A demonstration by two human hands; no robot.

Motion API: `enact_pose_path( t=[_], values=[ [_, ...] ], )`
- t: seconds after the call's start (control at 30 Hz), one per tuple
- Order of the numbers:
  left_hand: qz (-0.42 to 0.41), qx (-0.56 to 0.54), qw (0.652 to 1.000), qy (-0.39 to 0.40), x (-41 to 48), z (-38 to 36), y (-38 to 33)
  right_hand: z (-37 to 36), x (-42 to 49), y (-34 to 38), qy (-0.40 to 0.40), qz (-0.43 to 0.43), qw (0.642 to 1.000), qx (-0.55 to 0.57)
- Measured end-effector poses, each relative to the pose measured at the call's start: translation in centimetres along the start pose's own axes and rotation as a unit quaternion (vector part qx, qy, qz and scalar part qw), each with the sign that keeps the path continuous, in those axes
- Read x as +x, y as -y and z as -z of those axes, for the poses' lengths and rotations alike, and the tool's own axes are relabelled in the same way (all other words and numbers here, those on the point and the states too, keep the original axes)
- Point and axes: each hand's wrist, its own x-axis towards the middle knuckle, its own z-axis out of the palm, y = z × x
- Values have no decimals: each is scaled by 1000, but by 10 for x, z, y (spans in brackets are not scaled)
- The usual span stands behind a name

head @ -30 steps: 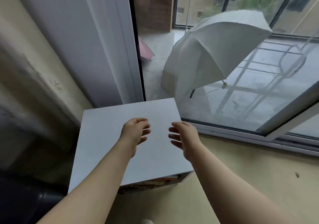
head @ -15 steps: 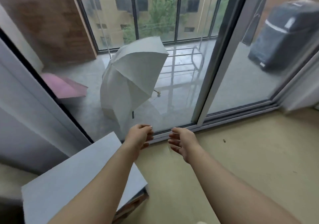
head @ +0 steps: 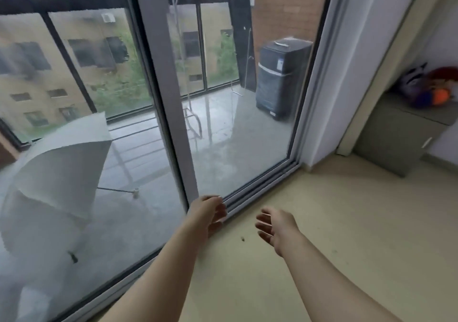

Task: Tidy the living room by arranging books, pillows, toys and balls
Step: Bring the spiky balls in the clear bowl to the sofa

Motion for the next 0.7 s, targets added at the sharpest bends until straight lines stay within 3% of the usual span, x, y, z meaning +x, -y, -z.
enact_pose_path(
  t=[0.33, 0.7],
  values=[
    [-36, 50, 994, 93, 157, -228, -86, 149, 161, 174, -133, 67, 985, 83],
    [-8, 126, 963, 238, 297, -510, -183, 258, 325, 348, -207, 39, 966, 146]
  ],
)
